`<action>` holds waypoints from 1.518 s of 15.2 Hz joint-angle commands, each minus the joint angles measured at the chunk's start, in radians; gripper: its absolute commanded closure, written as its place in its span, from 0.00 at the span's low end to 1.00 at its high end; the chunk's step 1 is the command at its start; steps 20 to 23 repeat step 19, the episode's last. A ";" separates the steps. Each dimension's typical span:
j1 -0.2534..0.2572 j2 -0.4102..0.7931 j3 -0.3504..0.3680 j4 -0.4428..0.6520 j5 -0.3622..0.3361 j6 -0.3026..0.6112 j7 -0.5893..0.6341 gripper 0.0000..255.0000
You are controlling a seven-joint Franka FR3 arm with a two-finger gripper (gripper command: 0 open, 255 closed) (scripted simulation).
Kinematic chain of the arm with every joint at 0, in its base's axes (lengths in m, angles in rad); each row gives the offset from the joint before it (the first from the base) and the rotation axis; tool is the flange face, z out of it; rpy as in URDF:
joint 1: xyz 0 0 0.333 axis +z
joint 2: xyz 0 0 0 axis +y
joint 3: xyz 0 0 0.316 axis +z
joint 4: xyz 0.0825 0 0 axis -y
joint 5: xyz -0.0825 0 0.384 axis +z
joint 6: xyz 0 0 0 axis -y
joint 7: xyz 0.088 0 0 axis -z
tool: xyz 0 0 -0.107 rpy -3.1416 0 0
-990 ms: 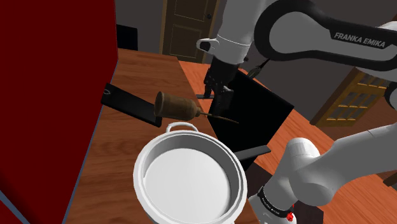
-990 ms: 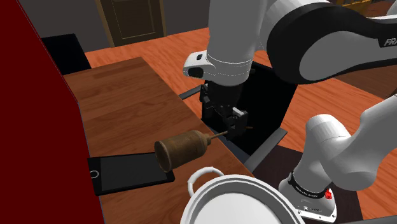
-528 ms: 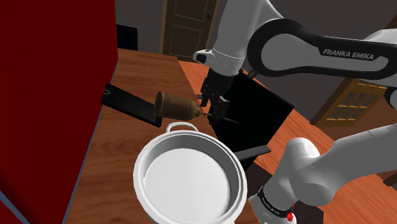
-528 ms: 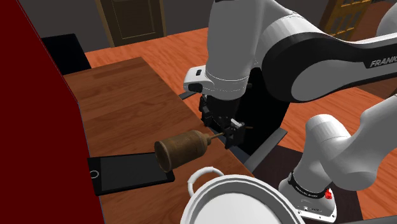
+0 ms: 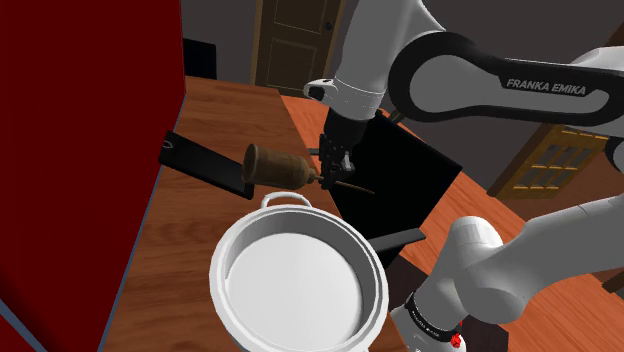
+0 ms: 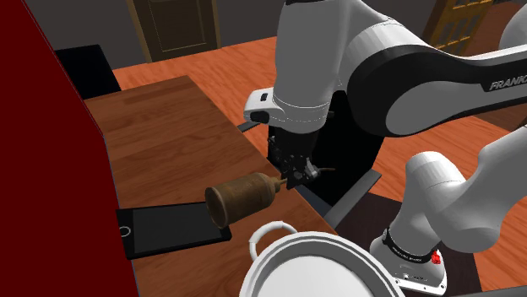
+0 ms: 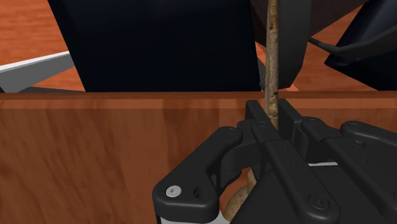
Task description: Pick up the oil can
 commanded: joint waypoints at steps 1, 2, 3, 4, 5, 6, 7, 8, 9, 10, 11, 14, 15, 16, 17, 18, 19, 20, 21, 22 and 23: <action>0.000 0.000 0.000 0.000 0.000 0.000 0.000 1.00; 0.000 0.001 0.001 0.001 0.001 -0.001 0.002 1.00; 0.000 0.002 0.001 0.016 0.000 -0.014 0.002 1.00; 0.000 0.003 0.000 0.030 0.000 -0.027 0.001 1.00; 0.000 0.005 0.000 0.045 -0.001 -0.040 0.001 1.00; -0.001 0.007 0.000 0.060 -0.001 -0.053 0.001 1.00; -0.001 0.009 -0.001 0.075 -0.001 -0.066 0.001 1.00; -0.001 0.011 -0.001 0.090 -0.002 -0.079 0.000 1.00; -0.002 0.014 -0.001 0.105 -0.002 -0.092 0.000 1.00; -0.002 0.017 -0.002 0.121 -0.002 -0.104 0.000 1.00; -0.002 0.019 -0.002 0.137 -0.003 -0.117 0.000 1.00; -0.003 0.029 -0.003 0.185 -0.004 -0.156 -0.001 1.00; -0.004 0.033 -0.003 0.202 -0.004 -0.169 -0.001 1.00; -0.004 0.037 -0.003 0.218 -0.005 -0.181 -0.001 1.00; -0.004 0.041 -0.003 0.235 -0.005 -0.194 -0.001 1.00; -0.004 0.041 -0.003 0.238 -0.005 -0.196 -0.002 1.00; -0.004 0.042 -0.003 0.238 -0.005 -0.196 -0.002 1.00; -0.004 0.042 -0.003 0.238 -0.005 -0.196 -0.002 1.00; -0.004 0.042 -0.003 0.238 -0.005 -0.196 -0.002 1.00; -0.004 0.042 -0.003 0.238 -0.005 -0.196 -0.002 1.00; -0.004 0.042 -0.003 0.238 -0.005 -0.196 -0.002 1.00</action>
